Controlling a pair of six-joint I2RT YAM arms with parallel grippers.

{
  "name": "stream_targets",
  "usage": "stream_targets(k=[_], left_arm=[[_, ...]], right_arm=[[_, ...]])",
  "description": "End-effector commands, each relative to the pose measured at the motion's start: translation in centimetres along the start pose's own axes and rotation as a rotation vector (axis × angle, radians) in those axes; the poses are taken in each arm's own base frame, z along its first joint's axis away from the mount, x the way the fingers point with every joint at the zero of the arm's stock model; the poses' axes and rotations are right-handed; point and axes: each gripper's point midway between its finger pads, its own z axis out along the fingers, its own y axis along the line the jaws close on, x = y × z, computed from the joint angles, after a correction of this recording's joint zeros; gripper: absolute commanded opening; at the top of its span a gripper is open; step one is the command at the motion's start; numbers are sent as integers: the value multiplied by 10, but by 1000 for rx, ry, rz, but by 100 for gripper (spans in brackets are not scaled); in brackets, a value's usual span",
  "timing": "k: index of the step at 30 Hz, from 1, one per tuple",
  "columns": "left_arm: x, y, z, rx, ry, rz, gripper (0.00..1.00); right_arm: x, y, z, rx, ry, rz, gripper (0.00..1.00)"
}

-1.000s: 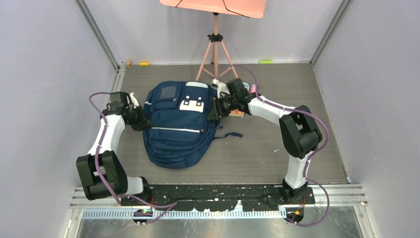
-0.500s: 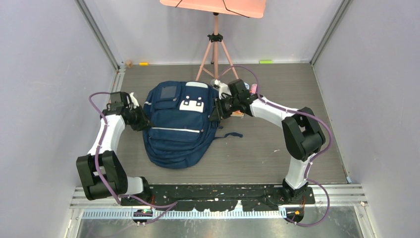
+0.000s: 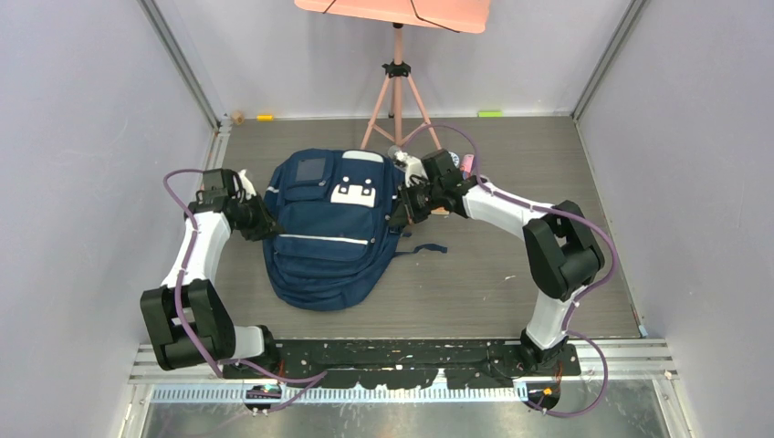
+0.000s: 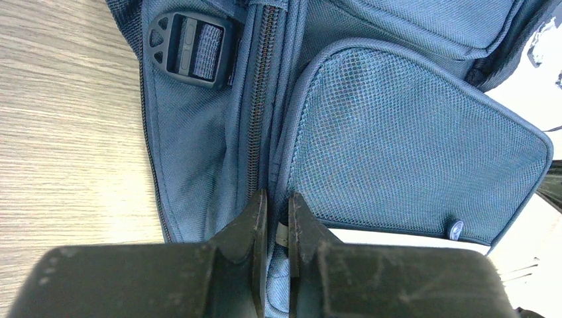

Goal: Pack the student bag
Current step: Unzip the student bag at the center of the board.

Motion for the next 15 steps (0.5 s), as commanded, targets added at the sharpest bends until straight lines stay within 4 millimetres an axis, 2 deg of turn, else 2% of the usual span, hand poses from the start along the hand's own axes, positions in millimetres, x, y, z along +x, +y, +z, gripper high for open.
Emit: stream_targets(k=[1, 5, 9, 15], left_arm=[[-25, -15, -14, 39, -108, 51, 0], [-24, -15, -14, 43, -105, 48, 0], [-24, -16, -14, 47, -105, 46, 0], [-23, -17, -15, 51, -111, 44, 0]], right_arm=[[2, 17, -17, 24, -18, -41, 1], [19, 23, -19, 77, -2, -61, 1], [38, 37, -18, 111, 42, -90, 0], [61, 76, -15, 109, 94, -143, 1]])
